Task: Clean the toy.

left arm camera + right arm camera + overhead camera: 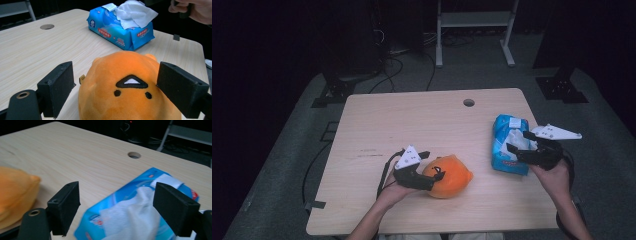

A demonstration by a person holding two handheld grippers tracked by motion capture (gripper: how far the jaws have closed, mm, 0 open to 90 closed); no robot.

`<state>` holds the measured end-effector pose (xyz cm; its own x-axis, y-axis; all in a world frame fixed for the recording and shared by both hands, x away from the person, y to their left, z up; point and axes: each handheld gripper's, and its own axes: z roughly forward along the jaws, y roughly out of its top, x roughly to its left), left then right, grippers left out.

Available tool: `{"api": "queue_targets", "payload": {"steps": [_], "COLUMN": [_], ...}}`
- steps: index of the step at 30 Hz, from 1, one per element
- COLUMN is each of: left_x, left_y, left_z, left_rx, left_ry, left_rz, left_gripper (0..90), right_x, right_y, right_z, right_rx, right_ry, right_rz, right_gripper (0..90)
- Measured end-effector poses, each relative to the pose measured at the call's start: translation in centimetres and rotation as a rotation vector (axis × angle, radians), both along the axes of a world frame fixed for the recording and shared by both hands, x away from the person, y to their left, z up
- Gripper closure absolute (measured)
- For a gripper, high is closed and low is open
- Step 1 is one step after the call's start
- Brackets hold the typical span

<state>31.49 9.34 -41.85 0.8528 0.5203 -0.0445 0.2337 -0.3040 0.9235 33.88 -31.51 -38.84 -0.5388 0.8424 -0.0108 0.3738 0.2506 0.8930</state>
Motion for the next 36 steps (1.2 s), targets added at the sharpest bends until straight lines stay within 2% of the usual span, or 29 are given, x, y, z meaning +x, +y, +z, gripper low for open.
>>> {"api": "queue_targets", "payload": {"steps": [5, 9, 13, 17, 18, 20, 23, 27, 28, 29, 30, 31, 32, 33, 34, 35, 36], "left_x": [0.0, 0.0, 0.1, 0.1, 0.1, 0.1, -0.1, -0.3, -0.4, -0.5, -0.6, -0.6, -0.7, -0.7, -0.7, -0.7, -0.7], "left_y": [0.3, 0.4, 0.3, 0.4, 0.4, 0.5, 0.5, 0.6, 0.7, 0.8, 0.9, 0.9, 1.0, 1.0, 1.0, 0.9, 0.8], "left_z": [-0.1, 0.0, 0.2, 0.0, 0.0, 0.0, 0.0, 0.0, -0.1, -0.1, -0.1, -0.1, -0.1, -0.2, -0.2, -0.2, -0.4], "left_rx": [0.008, 0.006, 0.007, 0.019, 0.019, 0.019, 0.028, 0.04, 0.043, 0.039, 0.039, 0.042, 0.042, 0.043, 0.049, 0.051, 0.055], "left_ry": [0.002, 0.003, -0.004, 0.001, 0.001, 0.002, -0.002, 0.003, 0.001, 0.001, -0.004, -0.003, -0.006, -0.009, -0.011, -0.003, -0.002], "left_rz": [-0.007, 0.0, 0.001, -0.001, -0.001, 0.0, 0.001, 0.0, -0.007, -0.017, -0.018, -0.019, -0.023, -0.022, -0.022, -0.027, -0.031], "left_gripper": [14.1, 14.2, 14.2, 14.2, 14.2, 14.2, 14.2, 14.6, 21.0, 21.0, 25.2, 32.9, 32.9, 36.7, 36.7, 37.6, 39.3], "right_x": [1.6, 2.3, 2.6, 2.6, 2.6, 2.5, 2.2, 1.5, 0.8, 0.8, 0.3, -0.7, -0.7, -2.0, -2.0, -2.8, -4.5], "right_y": [-0.9, -1.0, -1.3, -1.5, -1.7, -1.8, -1.9, -2.0, -2.0, -2.0, -1.9, -1.5, -1.5, -0.9, -0.9, -0.5, 0.7], "right_z": [-1.3, -2.9, -3.9, -4.4, -4.4, -4.3, -4.1, -3.4, -2.6, -2.6, -2.1, -1.1, -1.1, -0.3, -0.3, 0.1, 0.8], "right_rx": [-0.003, -0.026, -0.033, -0.052, -0.05, -0.05, -0.038, 0.008, 0.033, 0.033, 0.05, 0.061, 0.061, 0.078, 0.078, 0.094, 0.101], "right_ry": [0.021, 0.038, 0.054, 0.05, 0.047, 0.041, 0.046, 0.032, 0.006, 0.006, -0.003, -0.02, -0.02, -0.036, -0.036, -0.042, -0.061], "right_rz": [-0.071, -0.11, -0.149, -0.173, -0.174, -0.178, -0.173, -0.14, -0.114, -0.114, -0.097, -0.053, -0.053, -0.001, -0.001, 0.028, 0.094], "right_gripper": [24.3, 32.8, 46.0, 64.5, 73.2, 81.3, 86.2, 87.3, 87.4, 87.4, 87.4, 87.3, 87.3, 87.3, 87.3, 87.3, 87.3]}}
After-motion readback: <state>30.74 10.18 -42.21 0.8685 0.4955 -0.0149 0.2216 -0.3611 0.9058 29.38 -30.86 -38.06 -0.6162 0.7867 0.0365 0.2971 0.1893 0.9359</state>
